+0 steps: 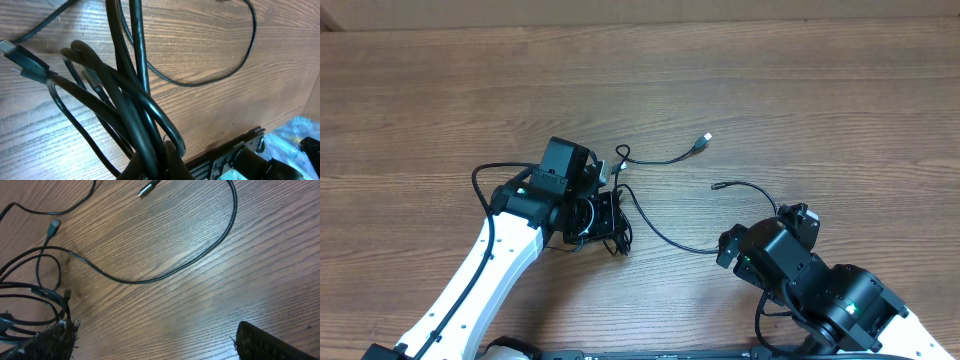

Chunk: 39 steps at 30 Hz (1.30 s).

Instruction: Untangle cables

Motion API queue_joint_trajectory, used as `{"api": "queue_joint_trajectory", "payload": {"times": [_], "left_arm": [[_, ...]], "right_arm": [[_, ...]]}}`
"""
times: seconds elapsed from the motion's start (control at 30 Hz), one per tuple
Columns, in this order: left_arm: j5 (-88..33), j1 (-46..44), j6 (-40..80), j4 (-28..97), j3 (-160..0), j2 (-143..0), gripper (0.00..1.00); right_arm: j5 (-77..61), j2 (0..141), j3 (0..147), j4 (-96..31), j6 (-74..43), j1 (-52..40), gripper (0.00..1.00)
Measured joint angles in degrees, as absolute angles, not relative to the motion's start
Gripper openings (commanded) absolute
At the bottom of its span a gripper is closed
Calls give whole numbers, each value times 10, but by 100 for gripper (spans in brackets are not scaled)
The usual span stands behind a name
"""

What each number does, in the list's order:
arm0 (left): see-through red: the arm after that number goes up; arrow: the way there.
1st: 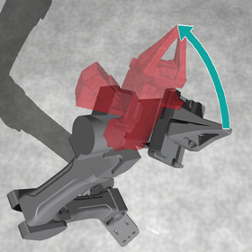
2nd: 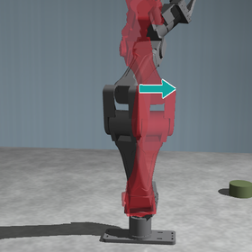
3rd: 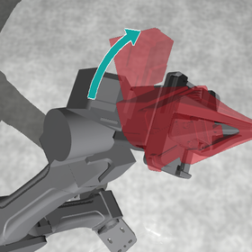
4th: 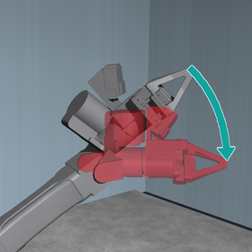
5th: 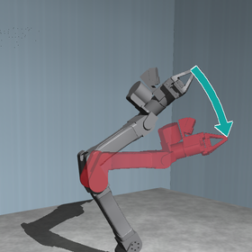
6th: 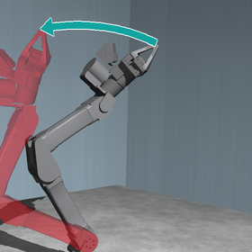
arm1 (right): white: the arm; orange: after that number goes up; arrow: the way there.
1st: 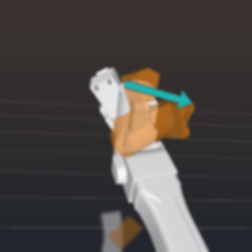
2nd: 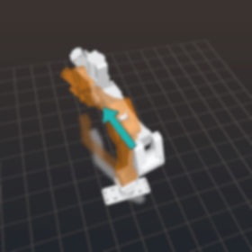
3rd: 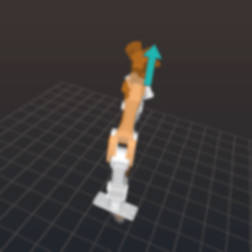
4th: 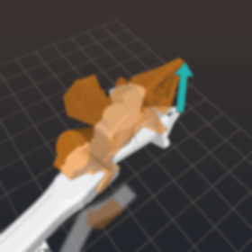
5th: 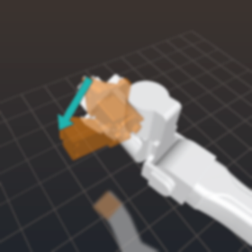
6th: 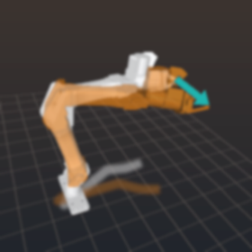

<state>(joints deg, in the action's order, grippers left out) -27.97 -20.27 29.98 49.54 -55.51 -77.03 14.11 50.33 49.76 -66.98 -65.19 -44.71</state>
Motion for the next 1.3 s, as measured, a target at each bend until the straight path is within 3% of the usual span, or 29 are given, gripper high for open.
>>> {"api": "queue_joint_trajectory", "payload": {"times": [0.87, 1.3], "left_arm": [[-275, -203, 316, 467, -555, -770, 4], [-273, -203, 316, 464, -555, -770, 4]], "right_arm": [[144, 601, 498, -675, -628, -447, 100], [310, 328, 498, -728, -573, -446, 100]]}}
